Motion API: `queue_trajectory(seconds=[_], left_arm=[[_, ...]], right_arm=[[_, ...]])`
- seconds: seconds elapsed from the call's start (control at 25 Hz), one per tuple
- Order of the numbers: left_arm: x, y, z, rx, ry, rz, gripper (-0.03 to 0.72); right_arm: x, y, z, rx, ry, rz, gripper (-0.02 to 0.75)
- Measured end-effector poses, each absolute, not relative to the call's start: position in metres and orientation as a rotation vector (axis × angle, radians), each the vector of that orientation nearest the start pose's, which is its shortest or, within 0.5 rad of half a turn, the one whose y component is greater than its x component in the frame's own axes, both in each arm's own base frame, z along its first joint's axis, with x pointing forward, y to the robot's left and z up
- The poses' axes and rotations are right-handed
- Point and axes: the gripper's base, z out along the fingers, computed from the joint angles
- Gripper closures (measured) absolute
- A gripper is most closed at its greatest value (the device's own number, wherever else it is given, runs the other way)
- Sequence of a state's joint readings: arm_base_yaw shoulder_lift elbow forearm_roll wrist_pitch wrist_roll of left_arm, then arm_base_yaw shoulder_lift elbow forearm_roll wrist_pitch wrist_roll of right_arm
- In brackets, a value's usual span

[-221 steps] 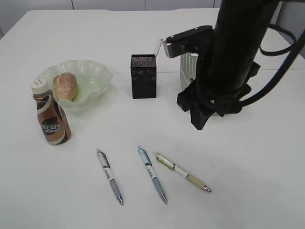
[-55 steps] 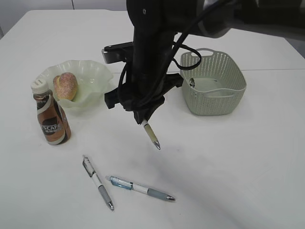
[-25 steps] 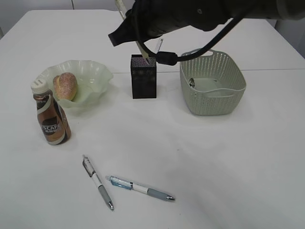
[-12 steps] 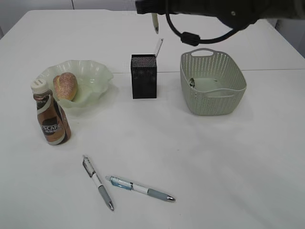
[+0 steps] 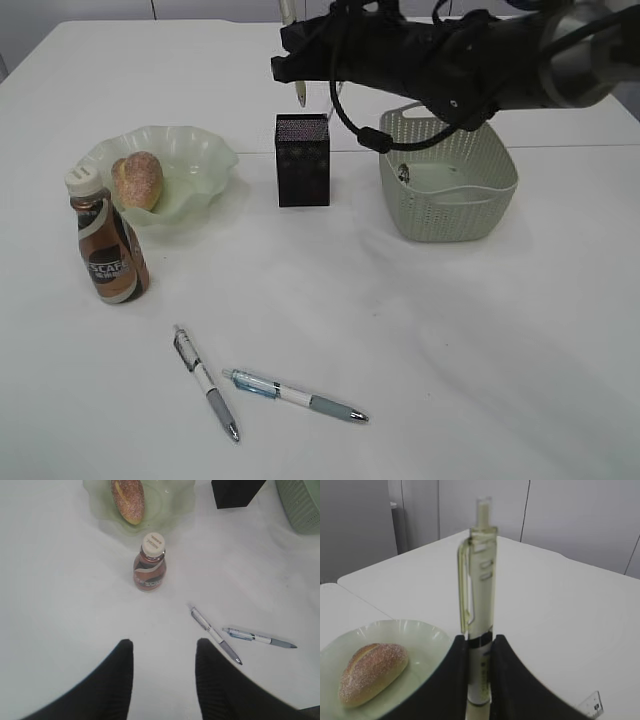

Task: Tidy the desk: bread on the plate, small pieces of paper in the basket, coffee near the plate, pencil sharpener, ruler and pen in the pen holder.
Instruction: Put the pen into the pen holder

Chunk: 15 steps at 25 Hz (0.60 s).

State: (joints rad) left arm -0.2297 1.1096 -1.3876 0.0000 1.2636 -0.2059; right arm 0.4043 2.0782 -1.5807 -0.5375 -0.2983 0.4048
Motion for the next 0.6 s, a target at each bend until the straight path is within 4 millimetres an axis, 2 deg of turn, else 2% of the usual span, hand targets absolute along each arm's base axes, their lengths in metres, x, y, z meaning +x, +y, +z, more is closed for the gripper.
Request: queue_trajectory(seconds=[0.28, 0.6], left_arm=[[0.187, -0.044, 0.432, 0.029, 2.478, -0.187, 0.388], [0.187, -0.044, 0.432, 0.029, 2.478, -0.187, 0.388]], right_arm=[[0.467, 0.203, 0.234, -0.487, 1.624, 0.405, 0.647], [0.488, 0.203, 0.22, -0.446, 1.617, 0.41, 0.646]])
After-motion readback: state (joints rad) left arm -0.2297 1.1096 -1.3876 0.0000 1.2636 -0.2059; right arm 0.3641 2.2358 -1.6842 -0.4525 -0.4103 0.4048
